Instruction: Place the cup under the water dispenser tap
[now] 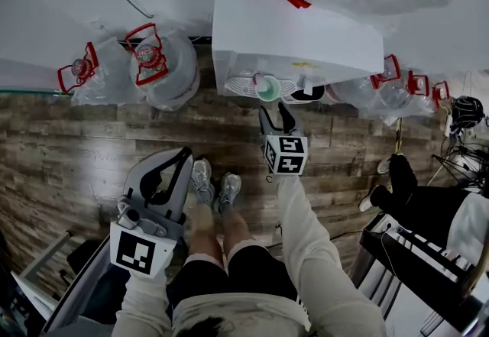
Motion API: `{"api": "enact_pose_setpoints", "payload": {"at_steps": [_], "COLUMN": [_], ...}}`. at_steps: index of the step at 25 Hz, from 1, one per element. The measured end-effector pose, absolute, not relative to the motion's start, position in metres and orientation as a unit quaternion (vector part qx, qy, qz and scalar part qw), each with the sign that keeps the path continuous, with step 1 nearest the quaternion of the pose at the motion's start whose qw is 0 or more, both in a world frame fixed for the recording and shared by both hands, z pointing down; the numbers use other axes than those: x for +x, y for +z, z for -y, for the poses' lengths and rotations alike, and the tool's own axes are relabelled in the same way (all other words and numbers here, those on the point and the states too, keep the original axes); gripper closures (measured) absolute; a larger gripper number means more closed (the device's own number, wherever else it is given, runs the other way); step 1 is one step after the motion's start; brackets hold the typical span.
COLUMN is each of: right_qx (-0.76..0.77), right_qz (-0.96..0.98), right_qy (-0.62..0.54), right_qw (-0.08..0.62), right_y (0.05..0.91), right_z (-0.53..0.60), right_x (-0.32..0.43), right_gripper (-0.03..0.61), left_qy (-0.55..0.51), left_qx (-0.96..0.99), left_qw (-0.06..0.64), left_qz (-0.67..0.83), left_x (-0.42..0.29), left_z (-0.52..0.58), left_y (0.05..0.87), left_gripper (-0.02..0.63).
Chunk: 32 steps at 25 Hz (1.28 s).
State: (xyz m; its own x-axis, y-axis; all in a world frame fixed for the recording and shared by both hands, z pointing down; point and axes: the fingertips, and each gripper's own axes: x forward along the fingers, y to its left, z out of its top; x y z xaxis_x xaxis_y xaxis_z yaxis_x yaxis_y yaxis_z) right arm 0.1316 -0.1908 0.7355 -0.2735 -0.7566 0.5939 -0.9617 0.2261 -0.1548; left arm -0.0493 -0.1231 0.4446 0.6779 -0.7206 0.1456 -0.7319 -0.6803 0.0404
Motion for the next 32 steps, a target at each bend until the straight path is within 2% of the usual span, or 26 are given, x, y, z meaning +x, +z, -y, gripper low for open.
{"api": "enact_pose_setpoints", "payload": {"at_steps": [4,5,16,32], "right_qx": [0.579,0.579,0.584,0.590], "right_qz": [0.761,0.763,0.779,0.791], "right_qy": [0.221,0.216,0.181,0.122], "right_qw": [0.193,0.189,0.138,0.112], "right_y": [0.702,0.693,0.597,0.461], "right_z": [0.176,0.172,0.135,0.077], "right_x": [0.133,0.133,0.132,0.136], "right_gripper": [0.560,0.569,0.569,0.569], "left_qy": [0.053,0.052,0.043,0.021], "left_qx": [0.918,0.919,0.922,0.925], "left_qw": [0.040,0.038,0.023,0.031], "left_qz": [0.390,0.389,0.384,0.377], "left_x": [-0.045,-0.044,-0.043,-0.042], "left_z": [0.117,0.115,0.097,0.073], "left_y": [0.432,0.429,0.386,0.332], "left_gripper": [0.609,0.609,0.609,0.609]}}
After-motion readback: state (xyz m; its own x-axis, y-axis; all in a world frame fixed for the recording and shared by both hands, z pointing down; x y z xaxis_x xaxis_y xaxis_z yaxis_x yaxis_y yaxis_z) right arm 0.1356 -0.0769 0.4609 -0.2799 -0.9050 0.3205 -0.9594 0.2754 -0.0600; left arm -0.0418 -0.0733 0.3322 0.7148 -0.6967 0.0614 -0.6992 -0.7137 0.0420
